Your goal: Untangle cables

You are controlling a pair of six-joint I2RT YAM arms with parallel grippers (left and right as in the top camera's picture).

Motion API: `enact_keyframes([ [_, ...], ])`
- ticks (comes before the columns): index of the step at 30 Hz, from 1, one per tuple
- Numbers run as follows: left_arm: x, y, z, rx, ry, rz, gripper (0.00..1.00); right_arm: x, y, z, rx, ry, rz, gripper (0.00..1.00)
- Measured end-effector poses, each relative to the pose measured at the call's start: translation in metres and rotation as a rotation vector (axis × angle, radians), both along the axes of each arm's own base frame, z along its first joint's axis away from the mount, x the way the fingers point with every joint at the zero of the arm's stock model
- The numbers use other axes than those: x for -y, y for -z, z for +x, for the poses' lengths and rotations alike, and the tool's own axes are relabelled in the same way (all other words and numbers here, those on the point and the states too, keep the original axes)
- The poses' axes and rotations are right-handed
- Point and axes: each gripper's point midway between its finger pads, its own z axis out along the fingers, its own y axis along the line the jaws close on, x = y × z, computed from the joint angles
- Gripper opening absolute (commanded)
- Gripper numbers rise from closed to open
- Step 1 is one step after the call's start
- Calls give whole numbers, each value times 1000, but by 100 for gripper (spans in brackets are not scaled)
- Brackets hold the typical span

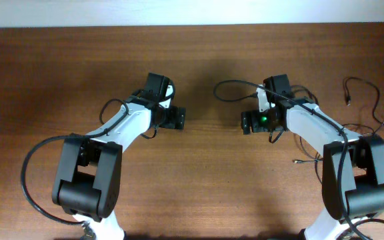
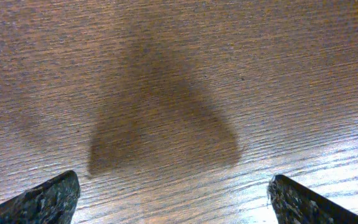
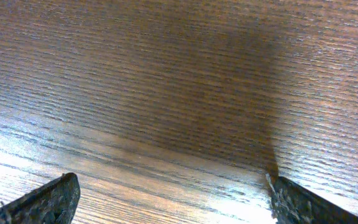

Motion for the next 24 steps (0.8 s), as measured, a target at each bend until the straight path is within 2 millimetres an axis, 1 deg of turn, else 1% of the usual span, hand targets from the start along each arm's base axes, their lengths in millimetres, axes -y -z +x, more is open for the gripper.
enact_keyframes([
  [14, 2, 0, 0, 1, 4, 3, 99, 0, 0, 0, 0, 0, 0, 98],
  [15, 6, -1, -2, 4, 15, 5, 99, 0, 0, 0, 0, -1, 0, 98],
  [17, 20, -11, -5, 28, 50, 4, 99, 0, 0, 0, 1, 0, 0, 98],
  [18, 40, -37, -8, 89, 98, -17, 99, 0, 0, 0, 1, 0, 0, 98],
  [19, 50, -53, -10, 127, 119, -31, 99, 0, 0, 0, 2, 0, 0, 98],
  [20, 61, -84, -13, 196, 146, -60, 99, 0, 0, 0, 2, 0, 0, 98],
  [22, 66, -122, -15, 284, 158, -95, 99, 0, 0, 0, 2, -1, 0, 98],
  [23, 65, -146, -17, 340, 157, -116, 99, 0, 0, 1, 2, 0, 0, 98],
  [24, 64, -174, -21, 406, 156, -141, 99, 0, 0, 1, 2, -1, 0, 98],
])
